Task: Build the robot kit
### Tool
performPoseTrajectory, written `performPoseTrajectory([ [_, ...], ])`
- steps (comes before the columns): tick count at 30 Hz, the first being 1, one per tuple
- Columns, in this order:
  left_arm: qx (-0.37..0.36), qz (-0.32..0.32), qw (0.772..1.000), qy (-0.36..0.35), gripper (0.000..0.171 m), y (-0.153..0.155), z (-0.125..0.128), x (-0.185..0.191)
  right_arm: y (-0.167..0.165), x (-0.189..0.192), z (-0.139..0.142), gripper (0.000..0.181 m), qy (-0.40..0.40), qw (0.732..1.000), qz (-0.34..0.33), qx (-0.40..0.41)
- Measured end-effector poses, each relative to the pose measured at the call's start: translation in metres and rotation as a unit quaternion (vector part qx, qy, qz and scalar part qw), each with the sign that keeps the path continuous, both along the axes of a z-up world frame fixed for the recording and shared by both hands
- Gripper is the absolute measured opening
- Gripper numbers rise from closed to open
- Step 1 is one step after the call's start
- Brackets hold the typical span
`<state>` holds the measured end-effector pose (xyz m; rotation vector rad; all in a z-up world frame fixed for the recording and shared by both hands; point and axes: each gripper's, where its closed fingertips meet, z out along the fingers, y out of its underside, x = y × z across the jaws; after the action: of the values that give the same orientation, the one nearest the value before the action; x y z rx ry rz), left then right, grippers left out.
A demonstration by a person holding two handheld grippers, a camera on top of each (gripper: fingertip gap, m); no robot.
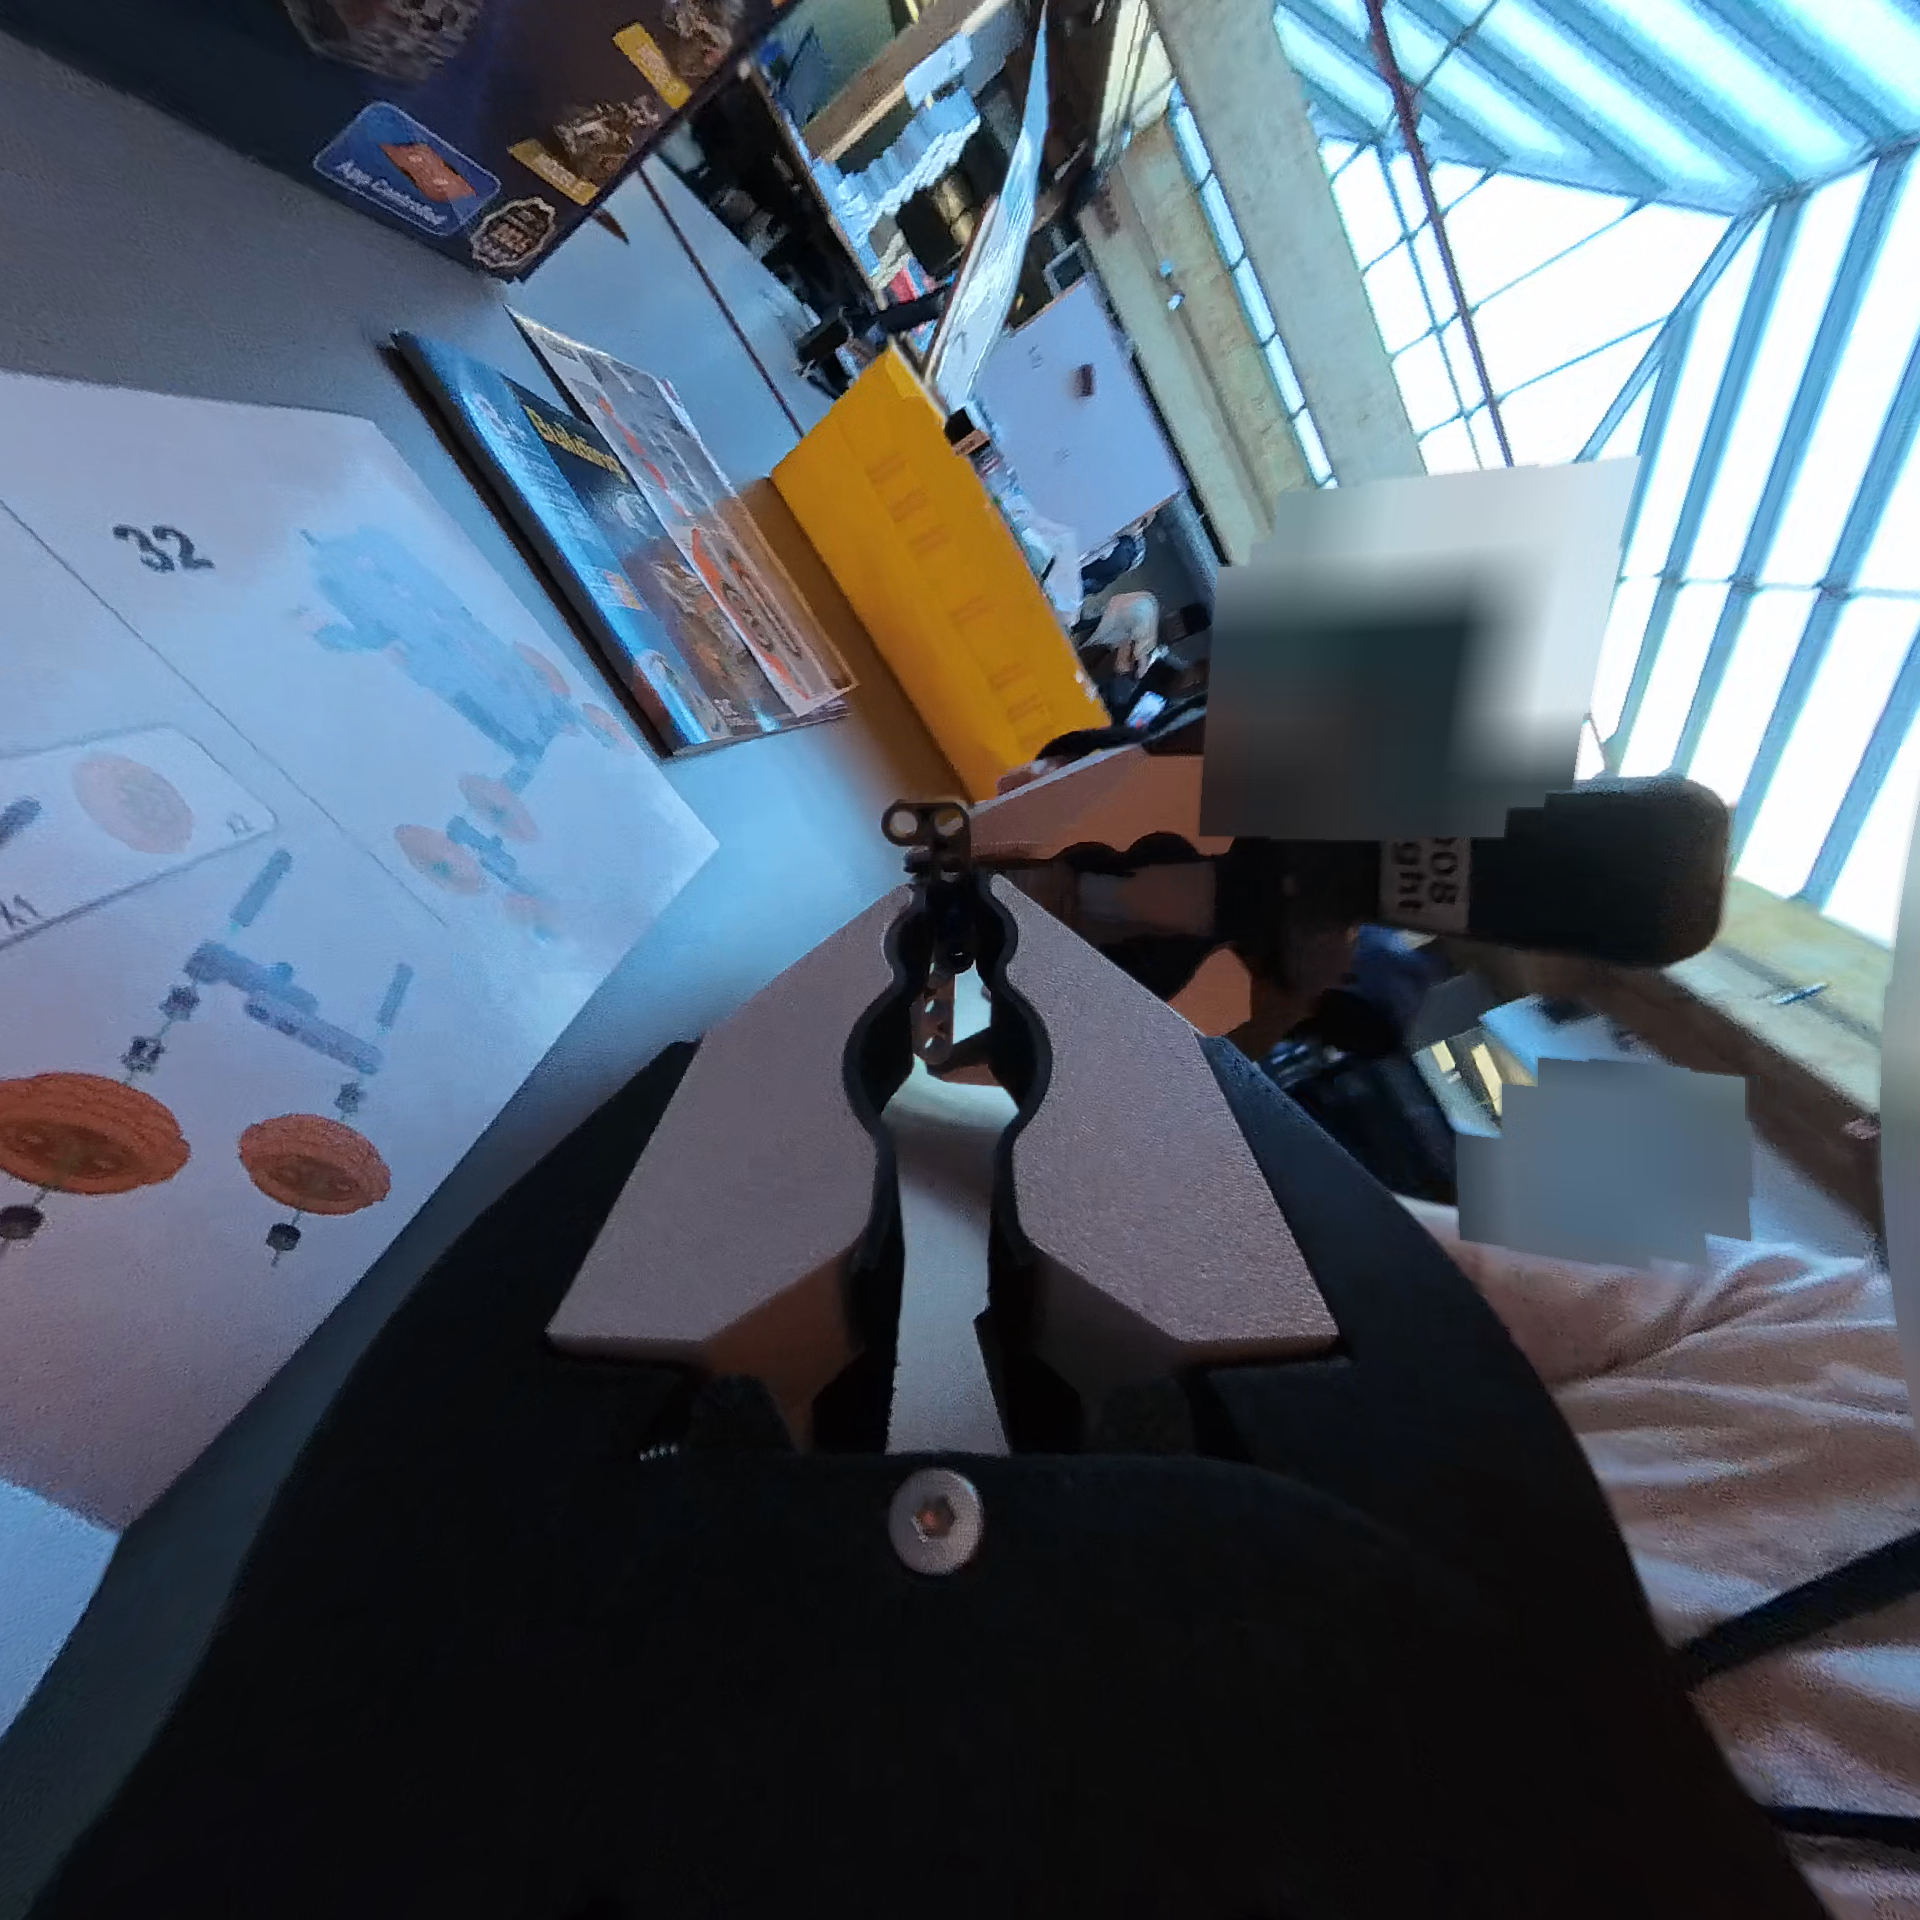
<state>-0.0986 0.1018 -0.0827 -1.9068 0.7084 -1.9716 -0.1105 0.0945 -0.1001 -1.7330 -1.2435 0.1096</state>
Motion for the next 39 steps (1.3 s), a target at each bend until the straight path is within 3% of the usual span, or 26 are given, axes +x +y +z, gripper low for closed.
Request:
performPoseTrajectory([
  [3,0.040,0.002,0.999,0.025,0.004,-0.001,-0.002,-0.001,0.000,-0.001,-0.002,0.038,-0.002,1.000,0.000,-0.003],
  [11,0.053,0.008,0.997,0.047,0.004,0.002,-0.010,-0.001,0.002,0.001,-0.003,0.038,0.002,1.000,-0.010,-0.008],
  [29,0.036,0.020,0.998,0.042,0.004,0.004,-0.012,0.001,0.001,0.001,-0.008,0.037,-0.028,0.999,-0.017,-0.013],
  [39,0.018,0.018,0.999,0.038,0.004,0.004,-0.015,0.000,0.002,-0.001,-0.011,0.037,-0.001,1.000,0.012,0.005],
])
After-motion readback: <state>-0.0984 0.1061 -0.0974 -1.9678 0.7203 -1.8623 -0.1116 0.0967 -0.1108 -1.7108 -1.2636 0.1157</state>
